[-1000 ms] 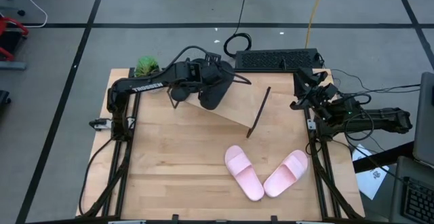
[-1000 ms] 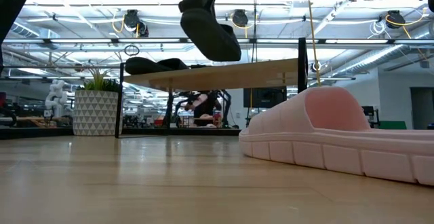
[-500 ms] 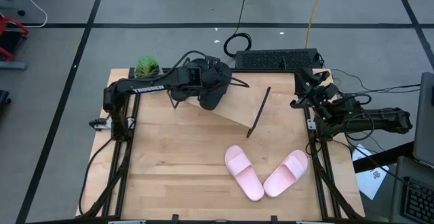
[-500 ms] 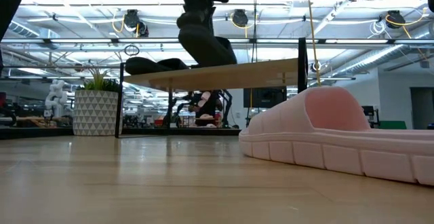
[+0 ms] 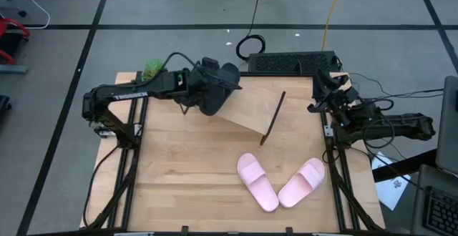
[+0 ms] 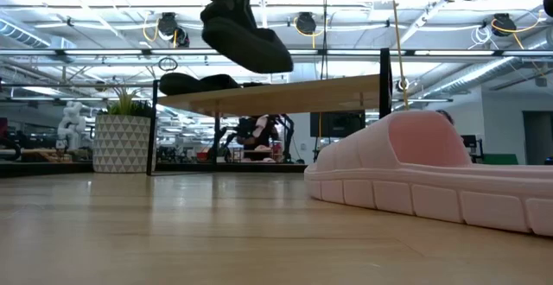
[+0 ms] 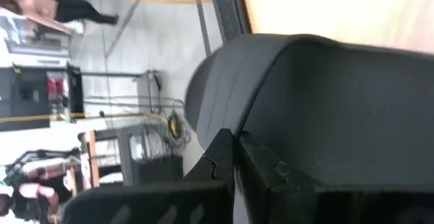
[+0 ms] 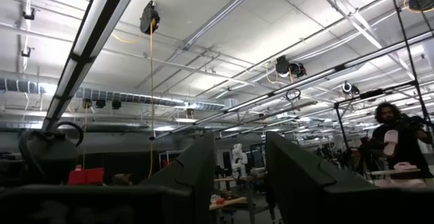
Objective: Pick and place slides into the shelf
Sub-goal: Put the black slipper on the shelf
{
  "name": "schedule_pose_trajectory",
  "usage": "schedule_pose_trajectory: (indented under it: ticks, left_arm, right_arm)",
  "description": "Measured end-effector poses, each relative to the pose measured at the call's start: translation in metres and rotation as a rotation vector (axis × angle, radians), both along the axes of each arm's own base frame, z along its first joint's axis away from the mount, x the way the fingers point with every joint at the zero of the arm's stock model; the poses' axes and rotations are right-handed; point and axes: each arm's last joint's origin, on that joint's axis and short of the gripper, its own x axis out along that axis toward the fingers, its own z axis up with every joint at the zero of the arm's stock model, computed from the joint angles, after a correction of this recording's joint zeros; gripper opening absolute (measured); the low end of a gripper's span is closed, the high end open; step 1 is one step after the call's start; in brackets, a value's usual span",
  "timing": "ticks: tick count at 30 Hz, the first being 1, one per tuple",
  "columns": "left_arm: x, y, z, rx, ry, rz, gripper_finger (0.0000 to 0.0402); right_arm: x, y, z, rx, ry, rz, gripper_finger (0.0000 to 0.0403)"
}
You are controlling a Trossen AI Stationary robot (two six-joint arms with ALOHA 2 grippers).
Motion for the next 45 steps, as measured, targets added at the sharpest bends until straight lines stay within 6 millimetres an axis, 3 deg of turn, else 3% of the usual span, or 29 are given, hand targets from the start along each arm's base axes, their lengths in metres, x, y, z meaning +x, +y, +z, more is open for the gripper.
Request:
schedule_pose_trajectory:
  ticks: [15,24,45]
  left_arm:
    - [0.000,0.015,-0.004,-0.076,-0.022,-0.055,0.0000]
    - [0.002,0.016,-0.027,-0.057,0.006,-0.038,0.0000]
    - [-0.001,0.023,-0.029,-0.118,-0.012,0.003,0.0000]
  right_arm:
    - [0.003,0.000,-0.002,0.030,-0.015,0.031,0.0121]
    - [0.003,0.000,-0.002,0.030,-0.014,0.031,0.0121]
    - [0.003,0.000,-0.002,0.030,-0.015,0.032,0.0121]
